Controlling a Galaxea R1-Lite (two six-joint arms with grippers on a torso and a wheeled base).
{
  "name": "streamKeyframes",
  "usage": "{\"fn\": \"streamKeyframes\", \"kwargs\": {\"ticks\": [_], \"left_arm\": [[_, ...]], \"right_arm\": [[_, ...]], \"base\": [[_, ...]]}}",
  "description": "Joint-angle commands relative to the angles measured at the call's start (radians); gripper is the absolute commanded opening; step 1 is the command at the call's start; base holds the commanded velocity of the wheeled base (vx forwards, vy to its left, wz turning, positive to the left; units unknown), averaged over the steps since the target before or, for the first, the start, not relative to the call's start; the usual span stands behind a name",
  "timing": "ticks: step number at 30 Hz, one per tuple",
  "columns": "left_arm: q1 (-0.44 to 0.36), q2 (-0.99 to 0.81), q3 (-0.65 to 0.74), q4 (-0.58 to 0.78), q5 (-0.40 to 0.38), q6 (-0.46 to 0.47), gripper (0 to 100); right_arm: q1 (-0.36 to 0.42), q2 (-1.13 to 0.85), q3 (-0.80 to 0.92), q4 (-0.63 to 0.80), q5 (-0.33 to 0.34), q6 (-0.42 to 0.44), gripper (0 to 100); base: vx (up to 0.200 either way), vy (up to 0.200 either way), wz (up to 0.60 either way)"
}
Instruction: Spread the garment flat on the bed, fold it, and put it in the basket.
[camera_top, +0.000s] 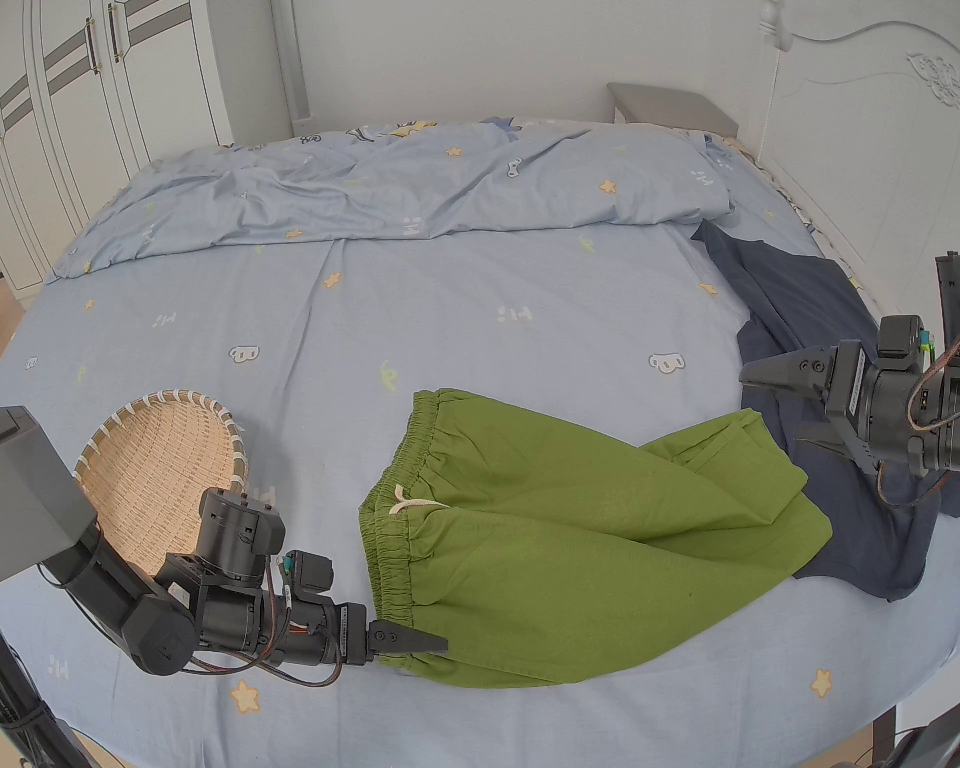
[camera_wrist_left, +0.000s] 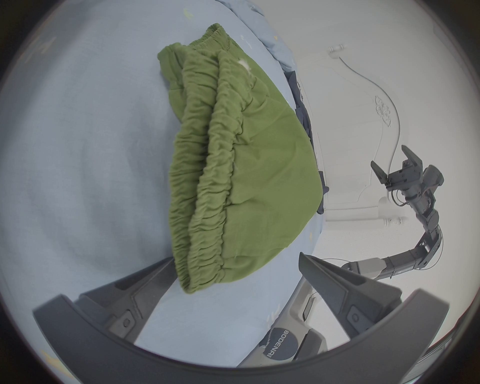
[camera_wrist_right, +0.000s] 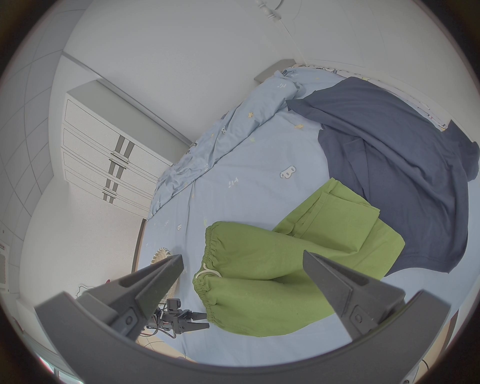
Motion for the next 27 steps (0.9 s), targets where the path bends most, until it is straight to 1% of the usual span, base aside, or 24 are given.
{"fn": "streamKeyframes", "kwargs": {"ticks": [1, 8, 9, 13, 15, 18, 20, 22, 23, 27], "left_arm": [[-0.017, 0.017, 0.001, -0.027, -0.001, -0.033, 100], [-0.016, 0.065, 0.004, -0.081, 0.001, -0.042, 100], [-0.016, 0.066, 0.007, -0.084, 0.001, -0.042, 0], [-0.01, 0.057, 0.013, -0.096, -0.001, -0.055, 0], [-0.005, 0.046, 0.016, -0.093, -0.002, -0.09, 0], [0.022, 0.0, 0.021, -0.096, -0.013, -0.179, 0], [0.053, -0.035, 0.036, -0.098, -0.042, -0.204, 0], [0.079, -0.069, 0.055, -0.096, -0.071, -0.208, 0], [0.127, -0.121, 0.087, -0.096, -0.117, -0.21, 0], [0.239, -0.208, 0.138, -0.096, -0.213, -0.207, 0]], "right_arm": [[-0.001, 0.001, 0.001, 0.0, 0.001, 0.0, 100], [-0.004, 0.003, 0.001, 0.0, 0.001, -0.002, 100], [-0.004, 0.001, 0.001, 0.0, 0.001, 0.0, 100], [-0.006, 0.003, 0.001, 0.0, -0.001, -0.002, 100], [-0.006, 0.003, 0.001, 0.0, -0.001, 0.0, 100], [-0.007, 0.003, 0.001, 0.001, 0.001, 0.0, 100], [-0.007, 0.003, 0.001, 0.003, 0.001, -0.002, 100], [-0.007, 0.001, 0.001, 0.006, 0.001, -0.002, 100], [-0.007, 0.001, -0.001, 0.012, 0.001, -0.003, 100], [-0.01, 0.0, 0.004, 0.046, 0.008, -0.008, 100]], "base": [[0.0, 0.0, 0.0], [0.0, 0.0, 0.0], [0.0, 0.0, 0.0], [0.0, 0.0, 0.0], [0.0, 0.0, 0.0], [0.0, 0.0, 0.0], [0.0, 0.0, 0.0], [0.0, 0.0, 0.0], [0.0, 0.0, 0.0], [0.0, 0.0, 0.0]]}}
